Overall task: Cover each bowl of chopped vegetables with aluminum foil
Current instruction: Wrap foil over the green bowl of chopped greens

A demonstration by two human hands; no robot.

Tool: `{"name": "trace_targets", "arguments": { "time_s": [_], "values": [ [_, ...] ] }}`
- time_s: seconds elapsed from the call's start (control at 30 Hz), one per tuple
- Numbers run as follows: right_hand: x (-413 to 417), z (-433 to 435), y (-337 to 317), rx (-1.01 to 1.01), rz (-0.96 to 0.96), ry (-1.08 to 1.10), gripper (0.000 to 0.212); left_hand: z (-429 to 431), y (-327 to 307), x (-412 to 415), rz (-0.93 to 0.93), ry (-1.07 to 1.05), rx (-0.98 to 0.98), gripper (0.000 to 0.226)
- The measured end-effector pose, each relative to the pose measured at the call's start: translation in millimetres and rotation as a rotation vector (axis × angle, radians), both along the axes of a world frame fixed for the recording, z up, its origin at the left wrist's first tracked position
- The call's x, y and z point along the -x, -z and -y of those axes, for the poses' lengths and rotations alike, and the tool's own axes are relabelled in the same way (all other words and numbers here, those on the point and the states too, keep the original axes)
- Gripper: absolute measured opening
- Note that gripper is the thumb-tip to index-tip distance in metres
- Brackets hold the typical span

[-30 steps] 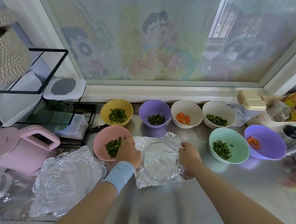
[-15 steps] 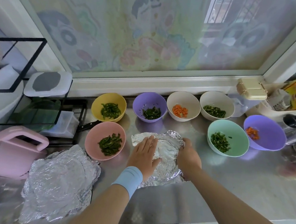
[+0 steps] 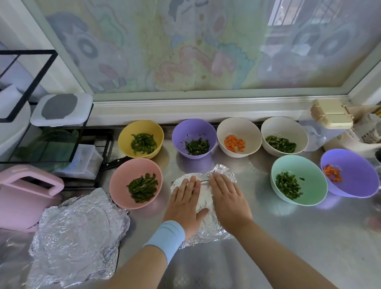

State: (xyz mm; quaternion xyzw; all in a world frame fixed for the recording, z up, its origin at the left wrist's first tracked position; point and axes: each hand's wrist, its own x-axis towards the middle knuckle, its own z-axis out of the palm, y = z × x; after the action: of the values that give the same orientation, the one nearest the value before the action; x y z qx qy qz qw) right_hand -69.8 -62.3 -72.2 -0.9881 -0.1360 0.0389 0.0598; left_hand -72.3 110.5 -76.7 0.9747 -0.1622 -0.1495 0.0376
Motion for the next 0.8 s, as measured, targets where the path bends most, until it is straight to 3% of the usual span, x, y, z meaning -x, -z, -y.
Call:
{"name": "trace_targets", "arguments": {
  "time_s": [0.17,0.33,0.4,0.6,0.8],
  "values": [
    [1.6,1.9,8.7,-0.185,-0.128,0.116,0.064,-6.9,7.8,-4.1,-0.05,-0.051,0.194,0.079],
    [4.6,2.1,6.5,-0.343,-0.166,0.187,0.061,-12.8,10.9,-8.4,-0.122,-0.232,0.507,0.059],
    [3.4,1.5,3.9,-0.373,-0.18,0.203,0.059,-15.5,8.4,-10.4,-0.155,-0.261,0.536,0.054],
    [-1.8,-0.9,4.6,-0.21,-0.069,0.171,0.054,-12.8,2.0,-28.9,-0.166,-0.381,0.559,0.045],
    [-3.9,-4.1,9.1,-0.274,-0.14,0.202,0.06,-10.7,14.0,-25.6,-0.239,-0.654,0.73,0.026]
  ]
}}
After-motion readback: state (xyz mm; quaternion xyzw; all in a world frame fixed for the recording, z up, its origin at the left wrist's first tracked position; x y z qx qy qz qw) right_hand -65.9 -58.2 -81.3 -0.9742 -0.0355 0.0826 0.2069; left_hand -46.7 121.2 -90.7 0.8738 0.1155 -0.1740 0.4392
